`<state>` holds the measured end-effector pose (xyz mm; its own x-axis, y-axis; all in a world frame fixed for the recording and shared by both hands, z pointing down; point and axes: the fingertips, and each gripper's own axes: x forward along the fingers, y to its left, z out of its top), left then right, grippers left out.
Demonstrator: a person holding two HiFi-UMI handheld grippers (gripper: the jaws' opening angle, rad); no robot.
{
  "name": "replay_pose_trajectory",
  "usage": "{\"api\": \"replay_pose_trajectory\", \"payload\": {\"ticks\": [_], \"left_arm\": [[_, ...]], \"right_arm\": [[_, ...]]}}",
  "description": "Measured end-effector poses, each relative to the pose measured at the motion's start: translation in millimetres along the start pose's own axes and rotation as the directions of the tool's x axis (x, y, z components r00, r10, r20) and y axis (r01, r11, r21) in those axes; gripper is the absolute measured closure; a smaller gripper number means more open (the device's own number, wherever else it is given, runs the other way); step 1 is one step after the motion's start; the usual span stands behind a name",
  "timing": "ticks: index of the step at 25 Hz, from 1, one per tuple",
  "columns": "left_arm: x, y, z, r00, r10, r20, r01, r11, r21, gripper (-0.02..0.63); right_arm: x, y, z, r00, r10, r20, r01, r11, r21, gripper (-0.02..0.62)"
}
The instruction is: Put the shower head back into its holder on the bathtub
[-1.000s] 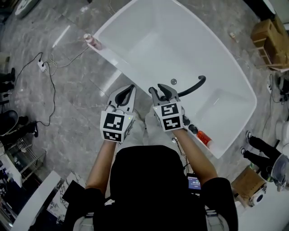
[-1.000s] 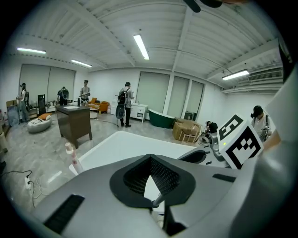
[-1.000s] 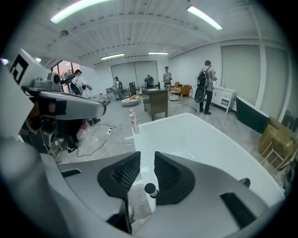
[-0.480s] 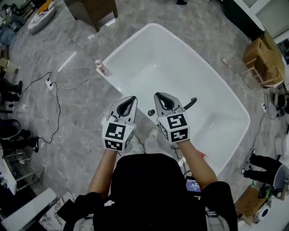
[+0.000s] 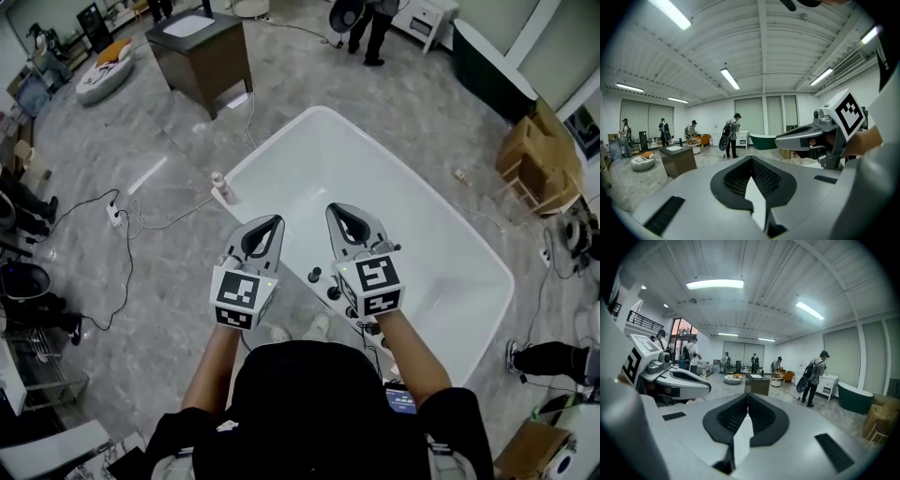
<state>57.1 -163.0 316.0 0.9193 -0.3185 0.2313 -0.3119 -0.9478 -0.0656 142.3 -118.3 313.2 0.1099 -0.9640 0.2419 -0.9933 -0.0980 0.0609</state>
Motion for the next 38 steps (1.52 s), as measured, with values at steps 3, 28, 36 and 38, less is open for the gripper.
{"api": "replay_pose_trajectory", "payload": {"ticks": [3, 28, 36, 38], "left_arm": [[-4.2, 1.6, 24.4, 0.999, -0.006, 0.041, 0.004, 0.999, 0.047, 0.592], [-18.4, 1.6, 87.5, 0.987, 0.002, 0.162, -0.015, 0.997, 0.082, 0.592], [-19.5, 2.4, 87.0, 0.985, -0.003, 0.173, -0.011, 0.997, 0.083, 0.592], [-18.5, 2.1, 91.8, 0.985, -0.004, 0.170, -0.011, 0.996, 0.086, 0.592]], "right_arm": [[-4.2, -3.2, 29.8, 0.998, -0.011, 0.059, 0.012, 1.000, -0.022, 0.571], [-34.2, -14.1, 94.0, 0.978, -0.045, 0.204, 0.053, 0.998, -0.033, 0.572], [-33.0, -10.1, 90.0, 0.976, -0.036, 0.214, 0.042, 0.999, -0.024, 0.572], [-32.9, -11.4, 92.0, 0.977, -0.034, 0.212, 0.039, 0.999, -0.020, 0.572]]}}
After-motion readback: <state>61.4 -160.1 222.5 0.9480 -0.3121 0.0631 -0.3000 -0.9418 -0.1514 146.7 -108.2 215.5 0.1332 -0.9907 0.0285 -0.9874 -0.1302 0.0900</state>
